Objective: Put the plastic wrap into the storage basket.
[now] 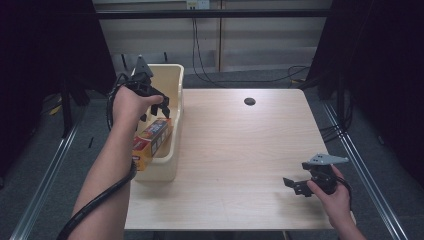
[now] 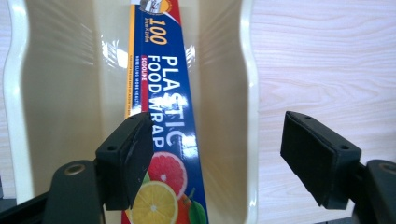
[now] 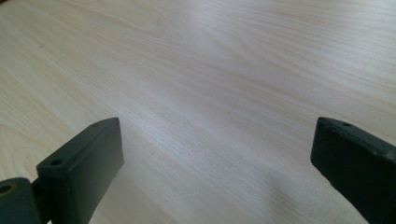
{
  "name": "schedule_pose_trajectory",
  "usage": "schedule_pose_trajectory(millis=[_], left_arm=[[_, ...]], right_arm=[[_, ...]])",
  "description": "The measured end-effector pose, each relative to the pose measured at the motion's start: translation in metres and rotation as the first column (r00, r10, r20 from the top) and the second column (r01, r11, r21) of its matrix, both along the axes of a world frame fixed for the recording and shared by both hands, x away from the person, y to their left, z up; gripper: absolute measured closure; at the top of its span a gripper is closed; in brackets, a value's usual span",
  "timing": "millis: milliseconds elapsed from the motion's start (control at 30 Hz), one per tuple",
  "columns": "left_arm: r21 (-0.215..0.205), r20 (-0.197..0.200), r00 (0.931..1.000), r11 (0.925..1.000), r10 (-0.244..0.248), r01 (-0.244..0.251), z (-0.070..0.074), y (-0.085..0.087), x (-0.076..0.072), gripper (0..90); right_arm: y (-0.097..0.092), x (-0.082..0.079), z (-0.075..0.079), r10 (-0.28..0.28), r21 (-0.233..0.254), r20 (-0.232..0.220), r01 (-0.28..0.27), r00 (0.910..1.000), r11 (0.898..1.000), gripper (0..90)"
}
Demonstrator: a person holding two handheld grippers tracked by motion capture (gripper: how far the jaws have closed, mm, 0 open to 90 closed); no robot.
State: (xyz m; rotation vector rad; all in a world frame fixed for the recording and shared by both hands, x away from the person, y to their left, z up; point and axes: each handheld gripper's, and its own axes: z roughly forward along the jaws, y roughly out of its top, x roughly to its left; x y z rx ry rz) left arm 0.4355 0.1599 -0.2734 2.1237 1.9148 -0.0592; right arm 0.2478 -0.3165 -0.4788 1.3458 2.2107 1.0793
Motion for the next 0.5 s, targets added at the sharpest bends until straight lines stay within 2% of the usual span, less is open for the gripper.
schedule_pose_trajectory(millis=[33, 233, 433, 500], left_arm=[[-0.006, 0.002, 1.0, 1.0, 0.005, -0.005, 0.001, -0.001, -0.001, 25.4], [-0.031, 0.03, 0.998, 0.9979, -0.056, 0.057, 0.006, -0.007, -0.009, 24.2], [-0.031, 0.061, 0.9938, 0.995, -0.093, 0.095, 0.01, -0.018, -0.016, 22.5], [-0.036, 0.057, 0.9921, 0.9929, -0.111, 0.114, 0.012, -0.022, -0.019, 22.4]], right_arm=[[0.0, 0.0, 0.0, 0.004, 0.001, 0.001, -0.004, 1.0, 1.0, 2.2], [0.001, -0.001, 0.0, 0.003, 0.0, -0.006, -0.003, 1.0, 1.0, 2.2], [0.0, -0.002, 0.001, 0.004, 0.0, -0.002, -0.004, 1.0, 1.0, 2.2], [0.0, -0.002, 0.0, 0.004, 0.0, -0.003, -0.004, 1.0, 1.0, 2.2]])
